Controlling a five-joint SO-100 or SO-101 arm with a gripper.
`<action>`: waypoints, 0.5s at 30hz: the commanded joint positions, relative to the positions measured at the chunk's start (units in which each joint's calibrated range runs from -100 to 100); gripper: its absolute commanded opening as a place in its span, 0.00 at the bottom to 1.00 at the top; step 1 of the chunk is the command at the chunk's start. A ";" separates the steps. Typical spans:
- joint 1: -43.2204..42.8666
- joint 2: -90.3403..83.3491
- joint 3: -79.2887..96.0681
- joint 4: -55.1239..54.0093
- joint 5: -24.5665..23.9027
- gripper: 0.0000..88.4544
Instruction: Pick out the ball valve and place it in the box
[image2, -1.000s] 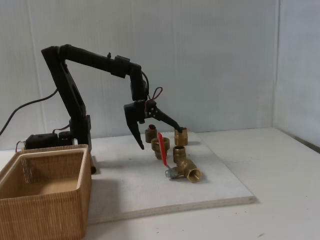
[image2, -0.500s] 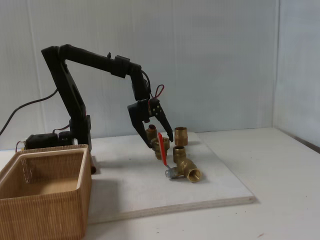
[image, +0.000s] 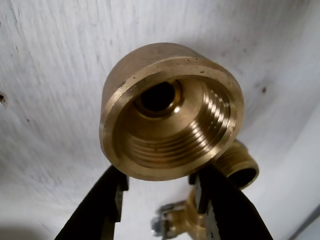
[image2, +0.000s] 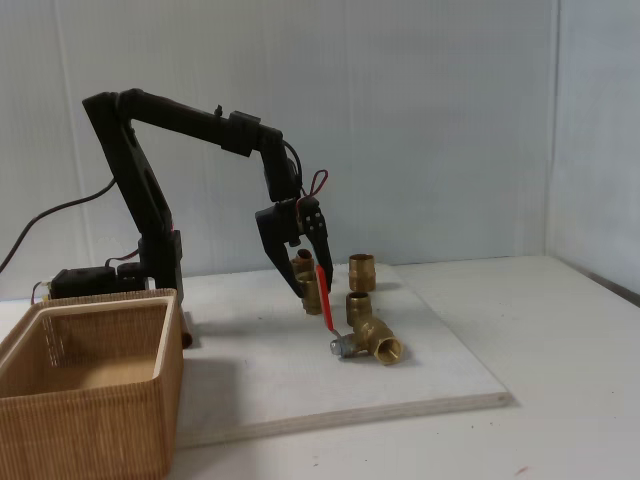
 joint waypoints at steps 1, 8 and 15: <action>0.04 -0.95 -1.12 0.20 0.03 0.13; 0.04 -0.44 -1.12 0.20 0.03 0.13; 0.11 -1.03 -1.12 0.20 0.03 0.13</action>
